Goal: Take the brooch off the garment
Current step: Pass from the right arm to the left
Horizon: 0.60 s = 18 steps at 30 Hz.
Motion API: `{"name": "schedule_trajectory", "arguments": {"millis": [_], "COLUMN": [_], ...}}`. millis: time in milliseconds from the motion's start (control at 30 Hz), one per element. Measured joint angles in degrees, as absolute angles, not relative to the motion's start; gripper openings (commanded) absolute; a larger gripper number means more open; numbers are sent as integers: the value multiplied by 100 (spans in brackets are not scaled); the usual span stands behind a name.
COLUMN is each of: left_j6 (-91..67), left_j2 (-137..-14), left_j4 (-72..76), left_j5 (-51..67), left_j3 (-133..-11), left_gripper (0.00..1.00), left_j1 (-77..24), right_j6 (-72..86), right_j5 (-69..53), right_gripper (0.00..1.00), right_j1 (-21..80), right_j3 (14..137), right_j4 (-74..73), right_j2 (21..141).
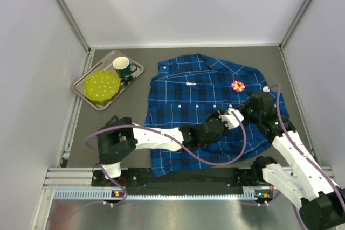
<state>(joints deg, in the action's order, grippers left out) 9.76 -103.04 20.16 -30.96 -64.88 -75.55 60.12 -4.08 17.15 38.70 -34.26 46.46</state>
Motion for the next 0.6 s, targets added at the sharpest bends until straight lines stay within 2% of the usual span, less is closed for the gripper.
{"name": "schedule_trajectory", "arguments": {"millis": [133, 200, 233, 267, 300, 333, 400, 467, 533, 600], "left_j6": [978, 978, 985, 993, 998, 1017, 1020, 1037, 1044, 1026], "left_j2": [-10444, -10501, -10521, -10543, -10558, -10573, -10580, -10580, -10580, -10580], "left_j4": [2012, 2010, 2014, 2012, 2010, 1999, 2005, 2008, 2008, 2016], "left_j5": [-3096, -3096, -3103, -3107, -3118, -3120, -3100, -3094, -3094, -3094], "left_j3": [-6602, -6632, -6635, -6637, -6639, -6639, -6639, -6641, -6641, -6641], "left_gripper": [40, 32, 24, 22, 14, 12, 4, 0, 0, 0], "left_j1": [-7555, -7555, -7555, -7555, -7555, -7555, -7555, -7581, -7603, -7592], "right_j6": [6058, 6073, 6080, 6095, 6112, 6114, 6130, 6132, 6110, 6042], "right_j5": [-416, -416, -419, -421, -423, -423, -434, -440, -458, -467], "right_gripper": [0, 0, 0, 0, 0, 0, 4, 15, 27, 33], "right_j1": [1715, 1715, 1715, 1715, 1715, 1715, 1715, 1715, 1715, 1715], "right_j3": [3870, 3870, 3870, 3870, 3870, 3870, 3870, 3870, 3870, 3870], "right_j4": [-3426, -3426, -3426, -3426, -3426, -3426, -3402, -3393, -3400, -3402], "right_j2": [4644, 4646, 4646, 4646, 4644, 4646, 4646, 4644, 4644, 4644]}}
